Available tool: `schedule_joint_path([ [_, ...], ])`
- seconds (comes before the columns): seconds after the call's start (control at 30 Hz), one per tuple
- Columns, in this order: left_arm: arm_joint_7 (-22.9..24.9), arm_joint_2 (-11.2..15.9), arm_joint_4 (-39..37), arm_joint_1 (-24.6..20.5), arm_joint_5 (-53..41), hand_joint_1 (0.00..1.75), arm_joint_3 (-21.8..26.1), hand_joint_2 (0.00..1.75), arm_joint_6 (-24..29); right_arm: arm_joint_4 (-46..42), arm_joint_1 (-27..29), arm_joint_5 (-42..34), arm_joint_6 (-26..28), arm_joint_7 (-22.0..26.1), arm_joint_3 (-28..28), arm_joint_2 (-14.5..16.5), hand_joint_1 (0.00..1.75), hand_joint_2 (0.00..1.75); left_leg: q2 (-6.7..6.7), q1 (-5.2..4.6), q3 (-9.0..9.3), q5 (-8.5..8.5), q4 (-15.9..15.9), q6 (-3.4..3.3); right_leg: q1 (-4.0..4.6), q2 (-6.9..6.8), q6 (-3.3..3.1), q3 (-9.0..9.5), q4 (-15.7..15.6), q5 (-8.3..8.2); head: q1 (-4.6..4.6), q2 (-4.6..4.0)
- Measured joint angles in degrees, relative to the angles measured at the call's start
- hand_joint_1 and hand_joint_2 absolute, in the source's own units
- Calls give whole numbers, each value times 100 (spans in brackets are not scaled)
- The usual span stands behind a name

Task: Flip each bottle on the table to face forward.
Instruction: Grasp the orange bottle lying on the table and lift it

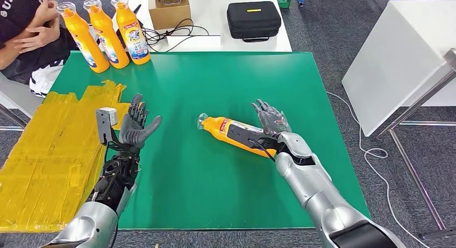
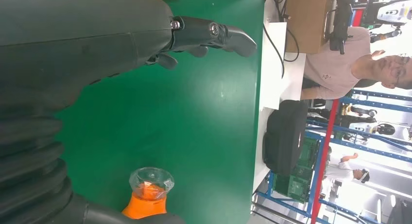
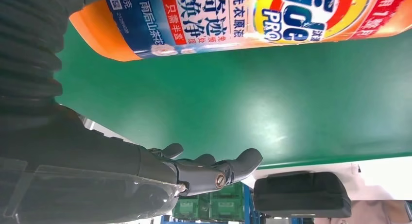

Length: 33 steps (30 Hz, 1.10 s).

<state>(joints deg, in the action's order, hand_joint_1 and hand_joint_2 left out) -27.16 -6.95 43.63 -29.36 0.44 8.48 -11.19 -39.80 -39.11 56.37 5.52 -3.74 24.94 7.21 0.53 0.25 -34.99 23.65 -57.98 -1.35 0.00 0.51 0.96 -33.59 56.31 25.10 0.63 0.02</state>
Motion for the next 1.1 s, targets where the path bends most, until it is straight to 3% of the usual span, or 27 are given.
schedule_joint_path([
  [1.1, 26, -26, -46, -21, 11, 0, -4, 175, 9, 751, -109, 15, -169, -170, 138, 130, 0, 175, 0, 0, 0, 0, 0, 0, 0, 0, 0, -1, 0, 0, 1, 0],
])
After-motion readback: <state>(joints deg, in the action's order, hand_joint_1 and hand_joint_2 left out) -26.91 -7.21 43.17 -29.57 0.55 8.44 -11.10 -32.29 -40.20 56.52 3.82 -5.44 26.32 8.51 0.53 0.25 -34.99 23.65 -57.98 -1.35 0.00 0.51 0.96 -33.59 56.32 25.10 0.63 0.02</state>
